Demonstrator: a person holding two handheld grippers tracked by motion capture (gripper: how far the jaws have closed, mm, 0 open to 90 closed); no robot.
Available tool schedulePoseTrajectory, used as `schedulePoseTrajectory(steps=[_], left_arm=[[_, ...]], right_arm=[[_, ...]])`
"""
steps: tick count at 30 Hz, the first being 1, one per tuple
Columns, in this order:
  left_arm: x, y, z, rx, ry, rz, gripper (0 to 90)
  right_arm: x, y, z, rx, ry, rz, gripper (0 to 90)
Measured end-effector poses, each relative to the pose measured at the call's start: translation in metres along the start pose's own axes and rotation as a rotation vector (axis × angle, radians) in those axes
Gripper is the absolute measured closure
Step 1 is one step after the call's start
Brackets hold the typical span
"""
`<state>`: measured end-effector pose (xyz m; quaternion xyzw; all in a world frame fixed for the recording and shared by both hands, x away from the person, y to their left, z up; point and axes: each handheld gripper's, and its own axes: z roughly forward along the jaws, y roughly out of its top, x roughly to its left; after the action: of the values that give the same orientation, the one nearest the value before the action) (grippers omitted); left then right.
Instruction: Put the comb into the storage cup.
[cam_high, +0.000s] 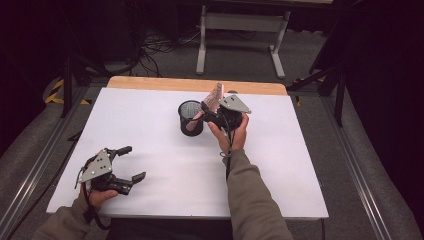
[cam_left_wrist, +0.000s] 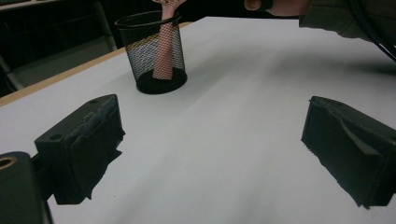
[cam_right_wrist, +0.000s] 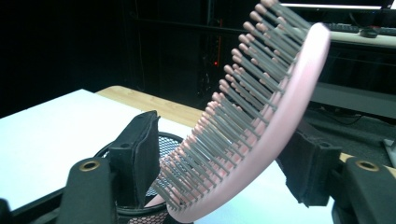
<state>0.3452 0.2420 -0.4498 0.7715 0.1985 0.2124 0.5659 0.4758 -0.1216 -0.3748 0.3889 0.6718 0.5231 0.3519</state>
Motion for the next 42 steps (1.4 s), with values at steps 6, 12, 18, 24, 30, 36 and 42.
schedulePoseTrajectory(steps=[6,12,18,24,30,36,42], left_arm=[[0.000,0.000,0.000,0.000,0.002,0.000,5.9],[0.000,0.000,0.000,0.001,0.000,0.002,6.0],[-0.001,0.000,0.000,0.005,0.005,0.004,6.1],[-0.001,0.001,0.000,0.002,0.005,0.008,6.2],[-0.001,0.001,0.001,0.004,0.002,0.005,6.2],[-0.001,0.000,0.001,0.004,0.004,0.004,6.1],[-0.001,0.000,0.001,0.011,0.005,0.011,6.1]], right_arm=[[0.001,0.002,-0.001,-0.010,0.006,-0.019,27.1],[0.001,0.004,-0.003,-0.015,-0.012,-0.027,21.4],[0.002,0.007,-0.004,-0.019,-0.035,-0.061,13.8],[0.002,0.010,-0.005,-0.023,-0.045,-0.075,7.0],[0.003,0.012,-0.009,-0.032,-0.043,-0.083,5.4],[0.004,0.015,-0.013,-0.038,-0.036,-0.096,4.2],[0.006,0.018,-0.016,-0.037,-0.027,-0.112,4.5]])
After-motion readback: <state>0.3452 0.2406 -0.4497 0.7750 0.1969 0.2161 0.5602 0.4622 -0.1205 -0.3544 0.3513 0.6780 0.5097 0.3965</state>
